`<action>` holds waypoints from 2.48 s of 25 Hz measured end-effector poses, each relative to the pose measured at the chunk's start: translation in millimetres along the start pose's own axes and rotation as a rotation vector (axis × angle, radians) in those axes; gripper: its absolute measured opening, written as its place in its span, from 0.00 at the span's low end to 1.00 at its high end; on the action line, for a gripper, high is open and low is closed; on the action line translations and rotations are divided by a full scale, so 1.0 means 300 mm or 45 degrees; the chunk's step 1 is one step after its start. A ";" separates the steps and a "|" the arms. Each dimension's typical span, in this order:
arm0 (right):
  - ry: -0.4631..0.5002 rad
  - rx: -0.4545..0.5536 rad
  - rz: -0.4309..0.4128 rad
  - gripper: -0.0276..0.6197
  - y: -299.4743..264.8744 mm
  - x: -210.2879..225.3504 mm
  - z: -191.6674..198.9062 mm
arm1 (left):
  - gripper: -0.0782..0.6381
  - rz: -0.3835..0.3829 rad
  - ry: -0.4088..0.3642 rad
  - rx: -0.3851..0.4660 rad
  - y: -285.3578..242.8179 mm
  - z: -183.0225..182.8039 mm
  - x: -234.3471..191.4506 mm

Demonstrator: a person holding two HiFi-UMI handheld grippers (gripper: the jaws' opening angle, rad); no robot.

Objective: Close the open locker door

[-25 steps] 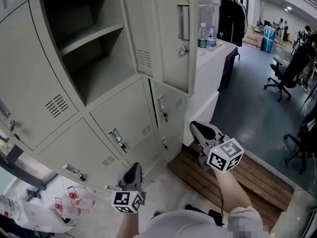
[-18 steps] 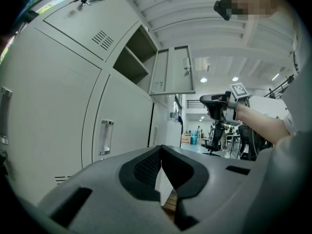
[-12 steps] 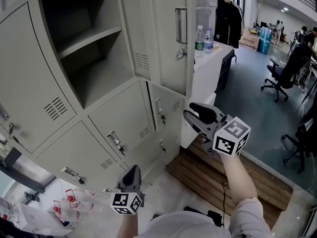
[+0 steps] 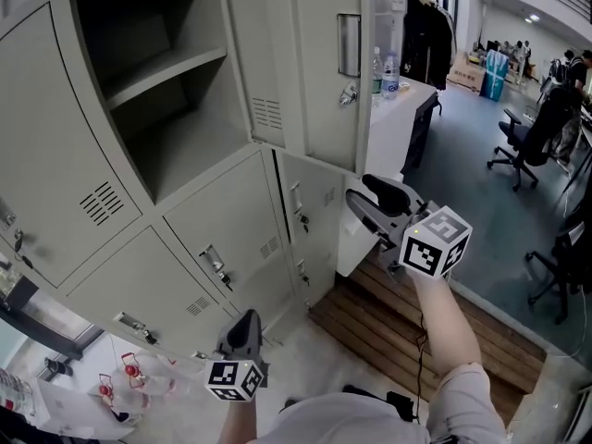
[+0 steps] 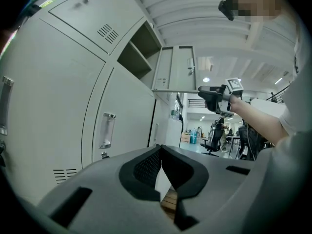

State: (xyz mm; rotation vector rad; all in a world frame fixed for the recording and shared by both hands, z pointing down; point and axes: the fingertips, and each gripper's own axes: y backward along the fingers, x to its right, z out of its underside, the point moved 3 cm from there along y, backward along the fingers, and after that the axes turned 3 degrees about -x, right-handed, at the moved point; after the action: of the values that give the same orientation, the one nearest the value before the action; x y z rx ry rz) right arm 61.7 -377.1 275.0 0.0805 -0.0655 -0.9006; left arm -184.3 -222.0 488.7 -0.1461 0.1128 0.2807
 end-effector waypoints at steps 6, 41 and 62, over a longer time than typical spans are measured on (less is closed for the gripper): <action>0.018 -0.004 0.066 0.33 -0.008 0.050 -0.009 | 0.12 0.005 -0.012 0.004 -0.003 -0.008 0.003; 0.022 -0.040 0.113 0.33 -0.013 0.120 -0.028 | 0.12 0.015 -0.018 0.016 -0.008 -0.018 0.029; 0.032 -0.040 -0.004 0.33 -0.051 -0.026 -0.035 | 0.12 -0.006 -0.022 0.012 0.028 -0.014 0.025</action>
State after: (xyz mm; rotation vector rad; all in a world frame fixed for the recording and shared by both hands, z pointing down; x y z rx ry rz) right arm 45.9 -380.1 262.7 0.0626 -0.0276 -0.9031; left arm -179.8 -212.7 482.5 -0.1342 0.0970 0.2764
